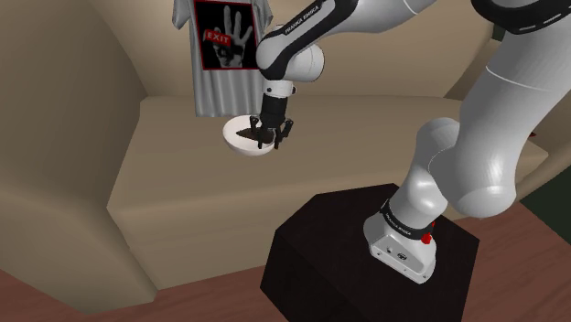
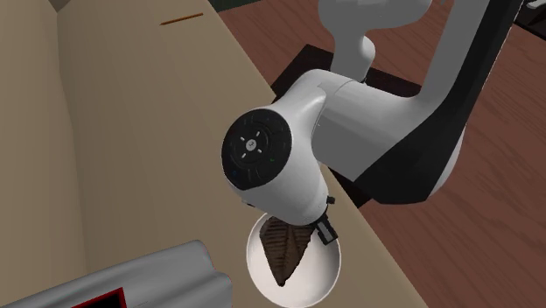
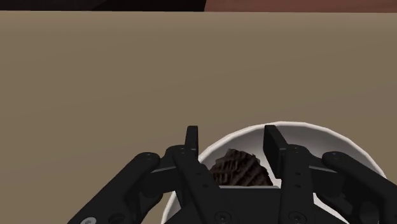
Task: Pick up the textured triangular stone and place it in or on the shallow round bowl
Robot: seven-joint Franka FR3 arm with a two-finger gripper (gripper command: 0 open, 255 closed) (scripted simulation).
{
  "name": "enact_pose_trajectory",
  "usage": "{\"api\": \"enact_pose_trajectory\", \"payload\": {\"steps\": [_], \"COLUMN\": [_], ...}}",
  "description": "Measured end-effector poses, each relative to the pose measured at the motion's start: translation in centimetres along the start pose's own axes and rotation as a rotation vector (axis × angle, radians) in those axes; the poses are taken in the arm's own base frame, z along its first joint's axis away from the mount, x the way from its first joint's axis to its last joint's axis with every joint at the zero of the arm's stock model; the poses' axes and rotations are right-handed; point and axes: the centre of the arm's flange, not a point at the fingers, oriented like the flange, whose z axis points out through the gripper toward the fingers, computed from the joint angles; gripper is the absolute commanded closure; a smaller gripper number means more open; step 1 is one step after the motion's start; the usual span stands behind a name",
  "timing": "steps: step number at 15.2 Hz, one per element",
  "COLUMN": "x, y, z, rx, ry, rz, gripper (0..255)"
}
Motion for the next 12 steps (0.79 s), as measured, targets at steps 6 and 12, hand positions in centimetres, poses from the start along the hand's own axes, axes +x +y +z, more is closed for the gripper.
{"api": "enact_pose_trajectory", "payload": {"steps": [6,12], "x": [-0.7,0.4], "y": [-0.2,-10.6], "z": [-1.6,-1.5], "rx": [-0.005,-0.440], "ry": [0.000,0.064], "rz": [-0.001,-0.303], "gripper": [0,0]}}
